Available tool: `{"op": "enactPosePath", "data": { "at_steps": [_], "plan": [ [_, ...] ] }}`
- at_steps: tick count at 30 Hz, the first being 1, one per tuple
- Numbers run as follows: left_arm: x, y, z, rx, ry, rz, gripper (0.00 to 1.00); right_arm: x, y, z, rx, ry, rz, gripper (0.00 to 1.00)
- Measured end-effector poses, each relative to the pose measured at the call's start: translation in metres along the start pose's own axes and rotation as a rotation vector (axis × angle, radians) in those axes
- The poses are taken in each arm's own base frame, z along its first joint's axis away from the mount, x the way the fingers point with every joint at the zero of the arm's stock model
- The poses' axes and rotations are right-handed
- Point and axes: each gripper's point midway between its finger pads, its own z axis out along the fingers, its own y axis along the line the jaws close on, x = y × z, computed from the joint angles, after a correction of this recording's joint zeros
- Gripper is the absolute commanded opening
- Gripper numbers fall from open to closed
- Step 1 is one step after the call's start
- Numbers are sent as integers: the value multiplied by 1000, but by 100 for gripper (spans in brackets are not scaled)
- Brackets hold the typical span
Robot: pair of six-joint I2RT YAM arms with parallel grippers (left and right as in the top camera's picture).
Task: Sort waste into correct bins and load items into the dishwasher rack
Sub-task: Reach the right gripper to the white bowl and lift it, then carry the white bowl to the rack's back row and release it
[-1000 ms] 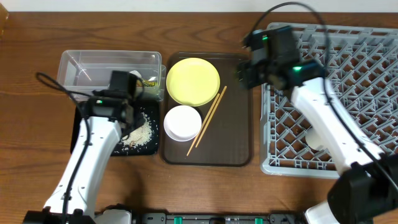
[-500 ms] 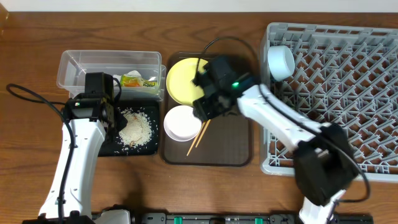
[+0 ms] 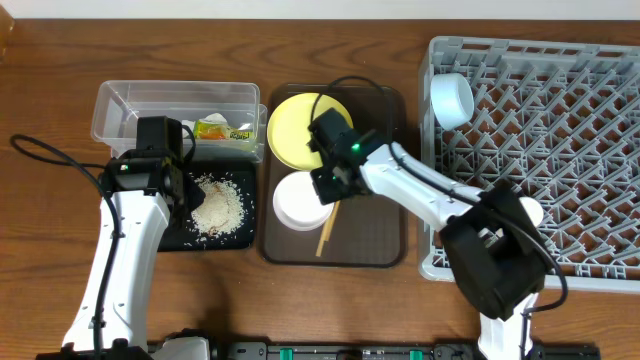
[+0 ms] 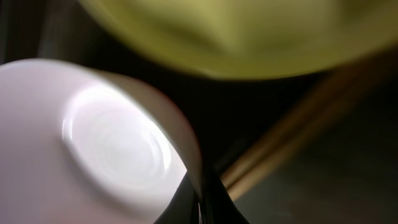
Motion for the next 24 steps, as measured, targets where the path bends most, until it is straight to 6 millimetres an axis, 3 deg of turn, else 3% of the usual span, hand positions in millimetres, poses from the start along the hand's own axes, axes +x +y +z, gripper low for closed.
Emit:
{"op": "enactPosePath", "data": {
  "at_steps": [2, 5, 10, 15, 17, 24],
  "plan": [
    [0, 0, 0, 0, 0, 0, 47, -12, -14, -14, 28, -47, 21, 1],
    [0, 0, 0, 0, 0, 0, 47, -36, -42, -56, 70, -164, 52, 1],
    [0, 0, 0, 0, 0, 0, 47, -70, -101, -159, 198, -426, 89, 1],
    [0, 0, 0, 0, 0, 0, 47, -83, -170, -249, 443, -640, 114, 1],
    [0, 0, 0, 0, -1, 0, 47, -87, -199, -273, 559, -684, 88, 1],
    [0, 0, 0, 1, -2, -1, 47, -89, -280, -317, 929, -644, -44, 1]
  ]
}}
